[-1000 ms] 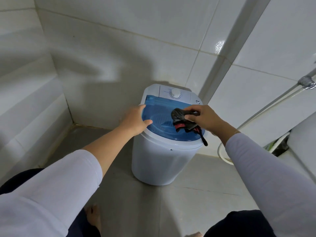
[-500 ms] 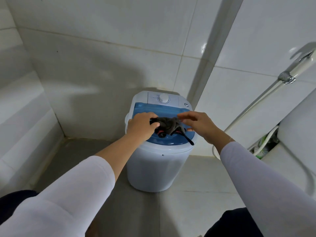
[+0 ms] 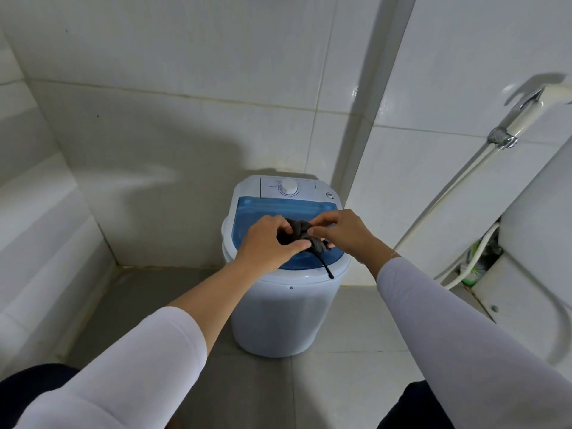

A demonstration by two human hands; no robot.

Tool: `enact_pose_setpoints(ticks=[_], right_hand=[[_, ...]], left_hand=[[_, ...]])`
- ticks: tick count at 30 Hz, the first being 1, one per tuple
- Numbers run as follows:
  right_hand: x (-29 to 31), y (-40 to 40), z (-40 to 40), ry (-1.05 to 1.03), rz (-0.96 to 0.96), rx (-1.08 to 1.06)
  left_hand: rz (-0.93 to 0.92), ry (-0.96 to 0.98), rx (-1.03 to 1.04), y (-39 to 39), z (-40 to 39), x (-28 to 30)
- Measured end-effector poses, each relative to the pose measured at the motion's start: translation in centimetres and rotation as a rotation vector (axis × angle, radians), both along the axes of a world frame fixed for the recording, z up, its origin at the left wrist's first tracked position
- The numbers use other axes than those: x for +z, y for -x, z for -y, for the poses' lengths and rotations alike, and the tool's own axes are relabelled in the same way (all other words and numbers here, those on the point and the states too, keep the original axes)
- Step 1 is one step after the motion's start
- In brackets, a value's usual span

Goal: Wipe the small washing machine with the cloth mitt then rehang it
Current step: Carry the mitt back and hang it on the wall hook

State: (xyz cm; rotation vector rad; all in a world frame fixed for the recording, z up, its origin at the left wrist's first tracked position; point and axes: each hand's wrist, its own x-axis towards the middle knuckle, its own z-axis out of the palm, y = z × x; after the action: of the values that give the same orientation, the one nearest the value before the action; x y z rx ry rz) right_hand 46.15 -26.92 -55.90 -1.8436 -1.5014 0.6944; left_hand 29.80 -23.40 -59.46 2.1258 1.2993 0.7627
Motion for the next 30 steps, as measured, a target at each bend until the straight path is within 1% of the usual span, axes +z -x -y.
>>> enact_pose_setpoints(ticks=[3,6,8,11,13,16,21,25,28,30], right_hand=[[0.9,0.5,0.0,-0.006,-0.003,0.006],[1.9,0.9,-0.1,-0.058,-0.042,-0.026],[2.4,1.2,-0.1,-0.072,-0.016,-0.018],[3.6,1.9,-1.2,-0.126,0.037,-0.016],[7.2,5.3,-4.1,-0.187,0.058,0.058],[8.5,6.4,-5.2,-0.199,0.077,0.065],[9.8,7.1,-5.4,-0.237,0.055,0.04],[11.0,9.1,-7.9,-0.255,0.056,0.101],[10.8,10.4,-10.9,-0.237,0.053,0.145],[10.3,10.9,-13.2,-0.188,0.045,0.198]], left_hand=[[-0.074,-0.031,-0.004,0.2,-0.4,0.0],[-0.032,-0.016,0.018,0.7,-1.0,0.0],[0.014,0.02,0.041,1.2,-1.0,0.4],[0.063,0.054,0.08,2.1,-2.0,2.1],[0.101,-0.021,0.184,5.7,-4.2,6.3],[0.1,-0.048,0.231,6.3,-5.5,7.8],[0.071,-0.046,0.237,6.3,-5.5,7.6],[0.01,-0.031,0.251,8.9,-7.1,7.8],[0.047,0.01,0.317,10.7,-9.3,7.6],[0.078,0.007,0.377,11.5,-10.9,7.6]])
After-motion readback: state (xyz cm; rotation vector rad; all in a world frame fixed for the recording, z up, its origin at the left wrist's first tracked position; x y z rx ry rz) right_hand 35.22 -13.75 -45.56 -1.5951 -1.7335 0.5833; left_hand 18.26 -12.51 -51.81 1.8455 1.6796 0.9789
